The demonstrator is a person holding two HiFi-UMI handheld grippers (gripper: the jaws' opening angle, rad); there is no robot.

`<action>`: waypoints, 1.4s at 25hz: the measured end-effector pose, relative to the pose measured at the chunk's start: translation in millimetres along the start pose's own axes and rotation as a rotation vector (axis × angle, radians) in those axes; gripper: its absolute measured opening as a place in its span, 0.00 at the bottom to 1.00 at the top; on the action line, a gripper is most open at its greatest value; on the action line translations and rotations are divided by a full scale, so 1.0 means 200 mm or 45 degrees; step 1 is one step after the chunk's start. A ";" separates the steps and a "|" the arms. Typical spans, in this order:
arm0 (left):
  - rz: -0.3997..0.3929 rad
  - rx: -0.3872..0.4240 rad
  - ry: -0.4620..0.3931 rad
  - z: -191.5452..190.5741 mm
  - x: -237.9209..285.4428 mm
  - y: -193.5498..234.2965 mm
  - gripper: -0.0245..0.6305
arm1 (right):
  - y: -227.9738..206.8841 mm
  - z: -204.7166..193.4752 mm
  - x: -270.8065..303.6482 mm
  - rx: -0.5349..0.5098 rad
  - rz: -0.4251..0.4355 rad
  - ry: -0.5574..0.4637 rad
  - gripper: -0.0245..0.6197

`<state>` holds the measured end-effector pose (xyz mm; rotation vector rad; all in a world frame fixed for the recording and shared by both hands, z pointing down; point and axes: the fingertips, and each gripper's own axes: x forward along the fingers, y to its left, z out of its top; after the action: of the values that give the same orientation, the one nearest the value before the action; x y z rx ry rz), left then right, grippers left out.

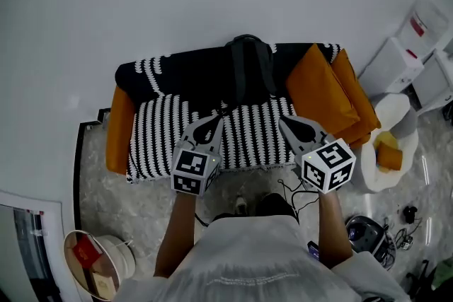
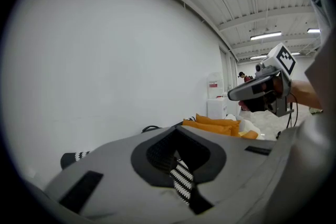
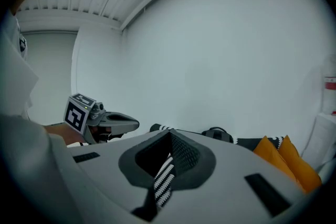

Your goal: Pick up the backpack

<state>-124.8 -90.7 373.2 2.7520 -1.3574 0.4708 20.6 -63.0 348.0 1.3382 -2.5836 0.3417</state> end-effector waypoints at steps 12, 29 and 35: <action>-0.024 -0.028 0.064 -0.04 0.46 0.21 0.03 | -0.47 -0.02 0.34 0.065 -0.113 0.035 0.04; -0.028 -0.142 0.258 -0.29 1.57 0.63 0.04 | -1.42 -0.23 1.17 0.132 -0.127 0.298 0.04; -0.040 -0.210 0.361 -0.48 1.93 0.79 0.08 | -1.70 -0.41 1.50 0.197 -0.123 0.401 0.09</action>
<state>-51.0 -468.7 559.0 2.4585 -1.2243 0.6827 137.5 -459.9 549.7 1.3293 -2.2641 0.6875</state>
